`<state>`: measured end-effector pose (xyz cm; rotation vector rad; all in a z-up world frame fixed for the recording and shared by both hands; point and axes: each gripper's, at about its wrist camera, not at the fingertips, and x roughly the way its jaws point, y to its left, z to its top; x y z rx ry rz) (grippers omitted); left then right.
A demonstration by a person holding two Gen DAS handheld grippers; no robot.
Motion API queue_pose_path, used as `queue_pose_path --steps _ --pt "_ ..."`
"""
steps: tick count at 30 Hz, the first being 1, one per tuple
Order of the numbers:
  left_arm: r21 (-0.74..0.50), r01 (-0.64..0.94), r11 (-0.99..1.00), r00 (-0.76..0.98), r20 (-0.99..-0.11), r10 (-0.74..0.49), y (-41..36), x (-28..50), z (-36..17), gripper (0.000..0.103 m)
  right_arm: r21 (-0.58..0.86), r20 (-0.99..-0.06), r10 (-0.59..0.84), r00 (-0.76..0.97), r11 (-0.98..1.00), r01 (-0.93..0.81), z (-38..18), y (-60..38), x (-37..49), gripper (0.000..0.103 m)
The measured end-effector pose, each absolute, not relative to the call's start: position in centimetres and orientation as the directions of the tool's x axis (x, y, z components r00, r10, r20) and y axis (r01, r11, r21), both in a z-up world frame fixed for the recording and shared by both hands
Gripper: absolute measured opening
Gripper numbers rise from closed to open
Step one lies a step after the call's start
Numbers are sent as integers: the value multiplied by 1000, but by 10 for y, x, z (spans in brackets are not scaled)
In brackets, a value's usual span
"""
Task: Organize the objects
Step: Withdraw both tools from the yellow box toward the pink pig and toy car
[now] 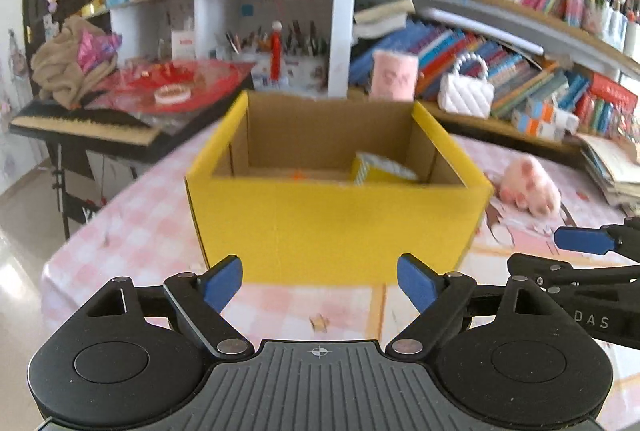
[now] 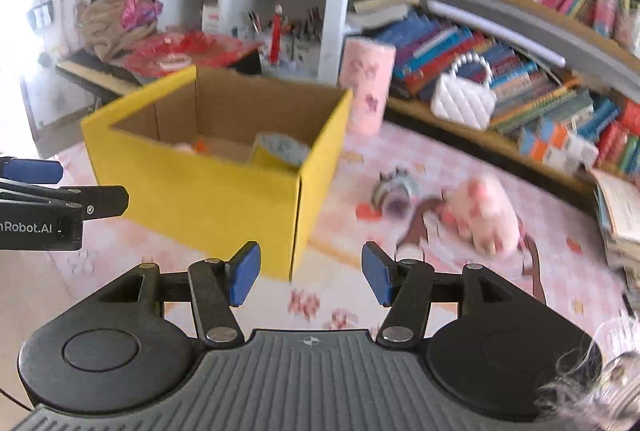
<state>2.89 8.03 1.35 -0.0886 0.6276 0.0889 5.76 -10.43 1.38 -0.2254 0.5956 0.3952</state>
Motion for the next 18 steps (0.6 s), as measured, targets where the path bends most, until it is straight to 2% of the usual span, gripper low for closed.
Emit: queue_pose_path --steps 18 --pt "-23 88 996 734 -675 -80 41 22 -1 87 -101 -659 194 727 935 -340 -11 -125 25 64"
